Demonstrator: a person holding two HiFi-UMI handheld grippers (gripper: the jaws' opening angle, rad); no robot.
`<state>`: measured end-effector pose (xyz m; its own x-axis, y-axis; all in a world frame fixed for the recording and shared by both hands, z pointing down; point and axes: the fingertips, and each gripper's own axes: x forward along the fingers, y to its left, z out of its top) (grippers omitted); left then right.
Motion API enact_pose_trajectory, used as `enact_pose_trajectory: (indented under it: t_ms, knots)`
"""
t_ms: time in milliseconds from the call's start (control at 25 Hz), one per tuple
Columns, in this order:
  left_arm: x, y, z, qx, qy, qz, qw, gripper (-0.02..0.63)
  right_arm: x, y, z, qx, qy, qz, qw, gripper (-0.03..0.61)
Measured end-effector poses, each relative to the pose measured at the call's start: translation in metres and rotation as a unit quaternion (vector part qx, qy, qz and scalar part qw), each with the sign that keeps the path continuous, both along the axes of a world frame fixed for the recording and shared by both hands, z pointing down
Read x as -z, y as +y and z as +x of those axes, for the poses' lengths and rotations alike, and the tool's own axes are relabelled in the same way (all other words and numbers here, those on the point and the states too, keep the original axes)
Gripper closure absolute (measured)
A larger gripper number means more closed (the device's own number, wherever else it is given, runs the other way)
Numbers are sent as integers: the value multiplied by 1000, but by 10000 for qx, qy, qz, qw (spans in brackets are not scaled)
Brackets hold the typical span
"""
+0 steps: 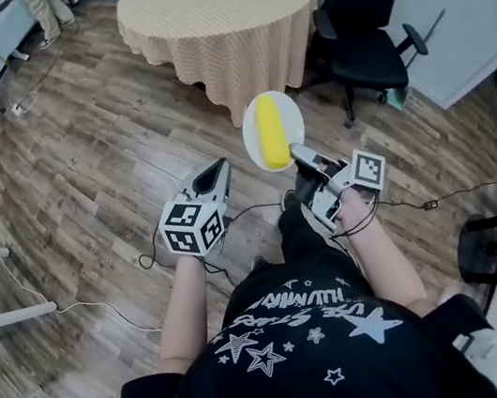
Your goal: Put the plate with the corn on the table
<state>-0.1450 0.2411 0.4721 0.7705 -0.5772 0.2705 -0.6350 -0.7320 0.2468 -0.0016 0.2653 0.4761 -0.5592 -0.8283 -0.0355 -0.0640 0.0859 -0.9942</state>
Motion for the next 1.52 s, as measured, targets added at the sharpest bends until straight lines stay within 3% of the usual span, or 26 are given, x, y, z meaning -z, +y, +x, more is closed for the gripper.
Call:
enact_pose_trajectory:
  t_ms: [200,560,1240,1520]
  knots:
    - [-2,-5,-6,195,57,9,9998,606,-6,-14,2,96,7,39,9999,521]
    - [12,-104,5,454,-43,133,9989,606,-2,-126,18,393,-99,115,9991,522]
    - [18,-229,87,719,-186,96,9972,606,-10,-259,87,854,-175,51,9962,522]
    - [23,-289,132,891,-274,86,9956,606,-10,-320,136,943,-228,10,9953,522]
